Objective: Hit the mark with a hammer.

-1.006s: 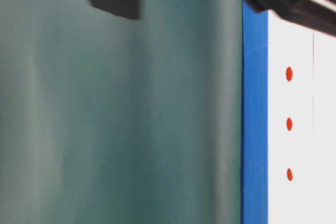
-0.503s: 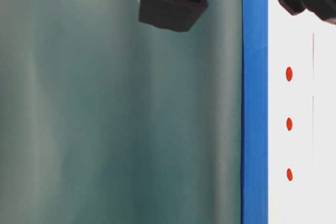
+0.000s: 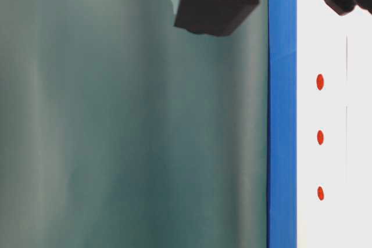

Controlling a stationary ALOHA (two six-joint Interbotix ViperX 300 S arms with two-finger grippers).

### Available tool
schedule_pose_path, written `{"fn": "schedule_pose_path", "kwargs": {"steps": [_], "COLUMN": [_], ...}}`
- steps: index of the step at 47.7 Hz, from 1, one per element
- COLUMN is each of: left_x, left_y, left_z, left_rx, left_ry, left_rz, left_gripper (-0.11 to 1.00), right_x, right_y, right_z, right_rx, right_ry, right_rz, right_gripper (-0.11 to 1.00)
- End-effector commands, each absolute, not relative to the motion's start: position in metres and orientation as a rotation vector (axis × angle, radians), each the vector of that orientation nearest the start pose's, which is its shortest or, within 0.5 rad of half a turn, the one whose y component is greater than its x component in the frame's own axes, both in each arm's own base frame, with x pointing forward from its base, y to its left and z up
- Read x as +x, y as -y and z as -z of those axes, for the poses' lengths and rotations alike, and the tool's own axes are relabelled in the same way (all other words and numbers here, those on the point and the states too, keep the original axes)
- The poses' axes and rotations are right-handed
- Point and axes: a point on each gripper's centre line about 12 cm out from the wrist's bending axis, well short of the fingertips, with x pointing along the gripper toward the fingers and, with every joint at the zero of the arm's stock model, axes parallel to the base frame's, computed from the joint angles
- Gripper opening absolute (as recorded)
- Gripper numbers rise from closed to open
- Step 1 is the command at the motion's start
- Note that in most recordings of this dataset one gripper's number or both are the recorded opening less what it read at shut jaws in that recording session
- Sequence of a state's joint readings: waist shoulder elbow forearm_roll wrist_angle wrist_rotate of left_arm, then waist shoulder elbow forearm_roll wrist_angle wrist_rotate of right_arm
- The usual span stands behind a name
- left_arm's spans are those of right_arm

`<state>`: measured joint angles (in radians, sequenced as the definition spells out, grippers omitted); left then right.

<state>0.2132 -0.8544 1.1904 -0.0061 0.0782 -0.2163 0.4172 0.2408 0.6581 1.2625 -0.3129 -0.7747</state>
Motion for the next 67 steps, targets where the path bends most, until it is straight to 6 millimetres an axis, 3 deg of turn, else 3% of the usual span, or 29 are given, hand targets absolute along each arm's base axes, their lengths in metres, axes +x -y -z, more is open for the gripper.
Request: {"fn": "schedule_pose_path", "kwargs": {"steps": [1, 9, 21, 24, 30, 47, 67], "left_x": [0.201, 0.201, 0.201, 0.201, 0.199, 0.194, 0.187], "left_y": [-0.045, -0.045, -0.044, -0.044, -0.044, -0.043, -0.034], "left_z": [-0.226, -0.226, -0.226, -0.227, -0.229, -0.234, -0.243], "left_rx": [-0.262, -0.262, -0.261, -0.262, -0.269, -0.272, -0.219], "left_ry": [-0.374, -0.374, -0.374, -0.371, -0.362, -0.348, -0.326], "left_rz": [-0.258, -0.258, -0.258, -0.258, -0.258, -0.258, -0.212], "left_gripper": [0.86, 0.86, 0.86, 0.86, 0.86, 0.86, 0.86], "right_x": [0.379, 0.378, 0.38, 0.38, 0.378, 0.358, 0.331], "right_y": [-0.131, -0.129, -0.13, -0.13, -0.128, -0.108, -0.025], "right_z": [-0.096, -0.093, -0.096, -0.105, -0.13, -0.209, -0.258], "right_rx": [0.175, 0.172, 0.167, 0.173, 0.185, 0.155, 0.129], "right_ry": [-0.735, -0.741, -0.73, -0.711, -0.656, -0.478, -0.365], "right_rz": [0.056, 0.06, 0.058, 0.052, 0.037, -0.008, 0.09], "right_gripper": [0.09, 0.14, 0.82, 0.92, 0.84, 0.85, 0.85]}}
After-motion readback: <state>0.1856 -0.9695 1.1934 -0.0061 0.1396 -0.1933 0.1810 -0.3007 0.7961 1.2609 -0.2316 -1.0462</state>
